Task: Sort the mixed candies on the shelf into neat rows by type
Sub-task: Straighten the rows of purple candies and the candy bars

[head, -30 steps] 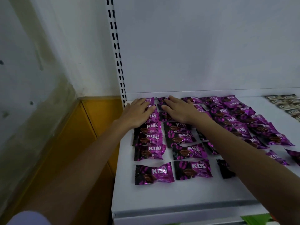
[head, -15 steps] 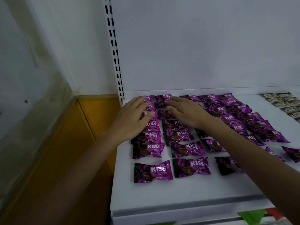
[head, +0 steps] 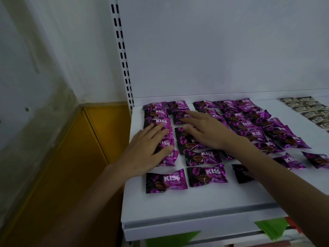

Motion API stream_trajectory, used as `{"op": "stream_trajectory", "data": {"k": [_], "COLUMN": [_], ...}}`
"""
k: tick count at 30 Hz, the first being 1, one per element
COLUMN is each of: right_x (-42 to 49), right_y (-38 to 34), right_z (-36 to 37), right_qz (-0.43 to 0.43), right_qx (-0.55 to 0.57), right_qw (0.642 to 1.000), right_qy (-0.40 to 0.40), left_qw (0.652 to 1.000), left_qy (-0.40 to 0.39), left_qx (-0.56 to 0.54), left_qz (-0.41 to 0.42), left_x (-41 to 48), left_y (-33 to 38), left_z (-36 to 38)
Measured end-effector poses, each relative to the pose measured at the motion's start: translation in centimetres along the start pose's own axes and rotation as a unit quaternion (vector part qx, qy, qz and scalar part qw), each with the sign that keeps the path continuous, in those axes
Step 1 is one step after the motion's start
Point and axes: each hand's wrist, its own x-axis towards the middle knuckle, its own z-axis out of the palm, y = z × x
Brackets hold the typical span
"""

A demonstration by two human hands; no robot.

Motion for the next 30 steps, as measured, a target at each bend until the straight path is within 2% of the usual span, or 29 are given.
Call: {"op": "stream_trajectory", "data": {"k": [3, 8, 18, 20, 25, 30], "right_x": [-1.8, -2.4, -2.6, -2.9, -5.3, -5.8], "right_y": [-0.6, -0.9, -0.3, -0.4, -1.2, -1.3], "right_z": [-0.7, 0.0, 0.2, -0.1, -0.8, 0.3], "right_qz": [-0.013, -0.001, -0.003, -0.014, -0.03, -0.039], "right_qx": [-0.009, -0.004, -0.001, -0.003, 0.007, 0.01], "right_qw": [1.0, 1.0, 1.0, 1.0, 0.998, 0.997], "right_qy": [0.015, -0.022, -0.006, 0.018, 0.054, 0.062], "left_qw": [1.0, 1.0, 0.999, 0.999, 0.994, 0.989], "left_qy": [0.004, -0.017, -0.024, -0.006, 0.103, 0.122], "left_qx": [-0.004, 0.015, 0.03, 0.032, -0.013, -0.042], "left_qz": [0.012, 0.008, -0.004, 0.003, 0.041, 0.076], "left_x": [-0.4, 0.0, 0.1, 0.0, -1.1, -2.2], "left_y": [0.2, 0.6, 0.5, 0.5, 0.1, 0.7], "left_z": [0.0, 0.7, 0.5, 0.5, -0.1, 0.0]}}
